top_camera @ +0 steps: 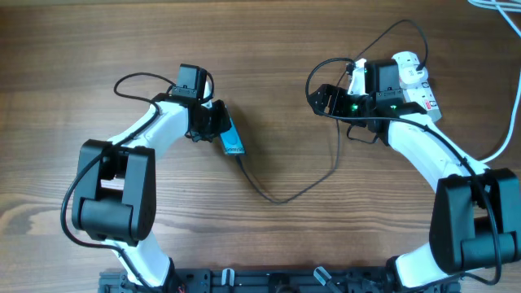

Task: Plug charger to phone and switch on socket

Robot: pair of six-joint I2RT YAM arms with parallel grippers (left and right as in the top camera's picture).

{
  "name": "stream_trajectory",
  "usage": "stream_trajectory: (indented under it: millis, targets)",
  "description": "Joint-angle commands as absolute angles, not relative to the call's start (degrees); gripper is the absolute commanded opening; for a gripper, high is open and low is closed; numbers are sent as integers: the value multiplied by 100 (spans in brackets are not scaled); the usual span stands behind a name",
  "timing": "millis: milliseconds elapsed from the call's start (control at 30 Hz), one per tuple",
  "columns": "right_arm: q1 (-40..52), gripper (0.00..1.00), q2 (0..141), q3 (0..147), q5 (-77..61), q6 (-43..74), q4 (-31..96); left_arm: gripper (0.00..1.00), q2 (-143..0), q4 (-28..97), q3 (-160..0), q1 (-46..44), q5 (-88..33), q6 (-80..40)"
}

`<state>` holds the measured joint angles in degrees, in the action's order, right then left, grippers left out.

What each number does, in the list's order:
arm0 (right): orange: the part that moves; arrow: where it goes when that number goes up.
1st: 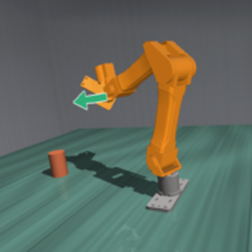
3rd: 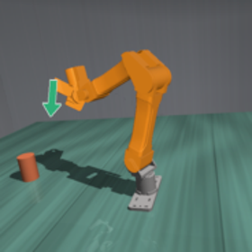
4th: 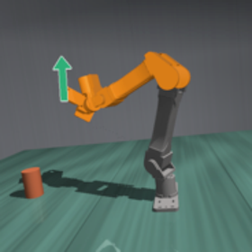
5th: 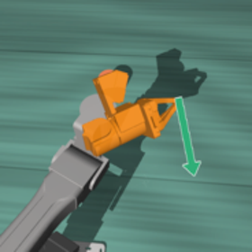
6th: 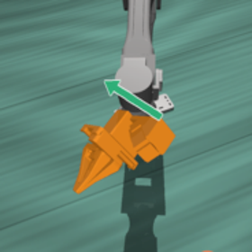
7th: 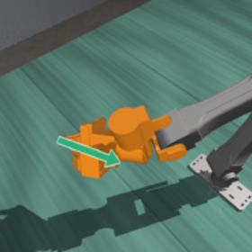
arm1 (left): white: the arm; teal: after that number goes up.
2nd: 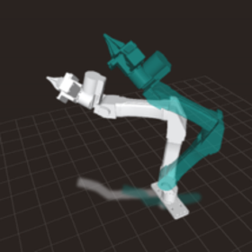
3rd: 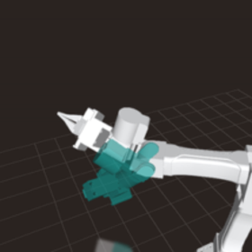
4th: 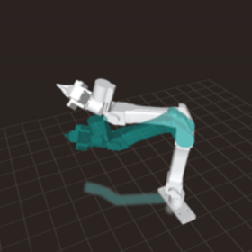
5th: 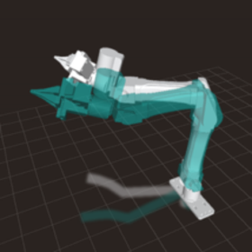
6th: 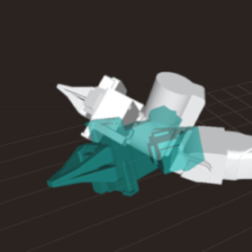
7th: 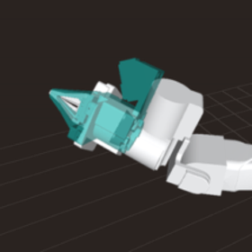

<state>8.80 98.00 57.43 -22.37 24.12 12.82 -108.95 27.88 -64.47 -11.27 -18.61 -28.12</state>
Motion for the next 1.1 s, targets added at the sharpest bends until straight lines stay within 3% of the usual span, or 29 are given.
stream_trajectory:
  millis: [0,300,400,667,867,1067]
  targets:
    - [875,100,9815,5763,-2121,2355,1275,24,-10895,2842,-6482,-1151,-2056,-2742]
    - [875,100,9815,5763,-2126,2355,1295,29,-10897,2967,-6482,-1151,-2056,-2742]
    - [875,100,9815,5763,-2126,2357,1293,36,-10897,3033,-6482,-1151,-2056,-2742]
    - [875,100,9815,5763,-2126,2355,1295,29,-10897,3070,-6482,-1151,-2053,-2740]
    - [875,100,9815,5763,-2296,2244,1431,33,-10895,2930,-6482,-1135,-1806,-2740]
    - [851,37,9555,6340,-2204,1999,2403,27,-10895,2727,-6482,-1052,-1142,-2971]
